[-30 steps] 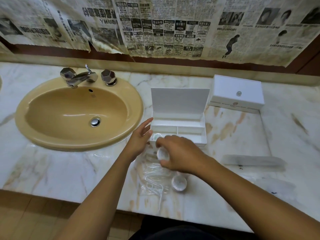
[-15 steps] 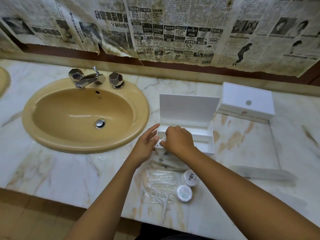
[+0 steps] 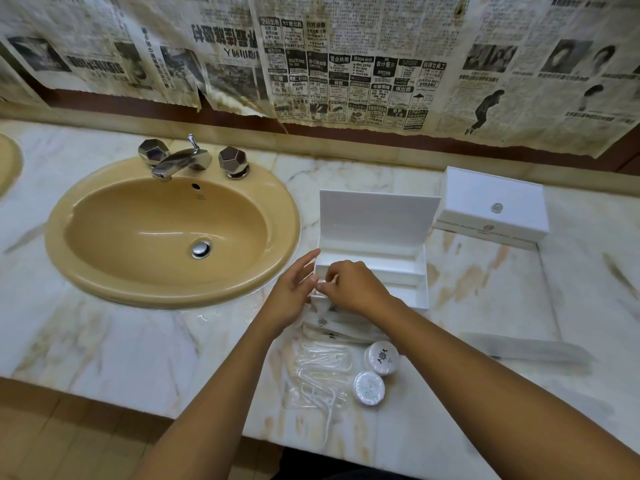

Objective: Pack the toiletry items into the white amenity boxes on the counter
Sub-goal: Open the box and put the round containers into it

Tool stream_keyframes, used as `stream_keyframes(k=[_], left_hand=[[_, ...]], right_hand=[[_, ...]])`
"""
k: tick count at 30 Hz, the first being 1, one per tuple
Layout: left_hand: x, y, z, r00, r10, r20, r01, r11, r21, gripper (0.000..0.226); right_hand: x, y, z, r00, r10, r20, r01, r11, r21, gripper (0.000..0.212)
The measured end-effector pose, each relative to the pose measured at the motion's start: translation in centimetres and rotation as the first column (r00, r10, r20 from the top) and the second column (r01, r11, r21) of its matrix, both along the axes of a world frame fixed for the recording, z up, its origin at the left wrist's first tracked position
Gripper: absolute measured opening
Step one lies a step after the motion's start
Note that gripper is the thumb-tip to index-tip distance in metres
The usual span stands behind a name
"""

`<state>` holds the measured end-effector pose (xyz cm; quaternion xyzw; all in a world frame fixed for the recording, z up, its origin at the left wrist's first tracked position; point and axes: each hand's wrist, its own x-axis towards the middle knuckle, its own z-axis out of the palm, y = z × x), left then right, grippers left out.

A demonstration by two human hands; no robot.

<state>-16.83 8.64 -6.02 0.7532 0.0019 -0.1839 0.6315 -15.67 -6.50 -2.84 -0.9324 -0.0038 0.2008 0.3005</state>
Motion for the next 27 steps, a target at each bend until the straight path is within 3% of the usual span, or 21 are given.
stream_keyframes(k=[10,18,27], left_hand=[[-0.1,0.0,0.3,1.0,0.0,0.0,0.0,1.0,0.006,0.044],[-0.3,-0.4,0.7,1.0,0.015,0.003,-0.015,0.999,0.03,0.045],[-0.6,-0.5,0.7,1.0,0.025,0.013,-0.026,0.999,0.038,0.042]], right_hand=[[-4.3,-3.2,3.6,0.982,0.061,0.18,-0.083,0.989,0.119,0.035],[-9.6,-4.8,3.1,0.884,0.457,0.101,-0.447,0.888,-0.105,0.044],[-11.6,-5.4,1.5,0.758,0.646,0.085,-0.603,0.745,-0.284,0.049]])
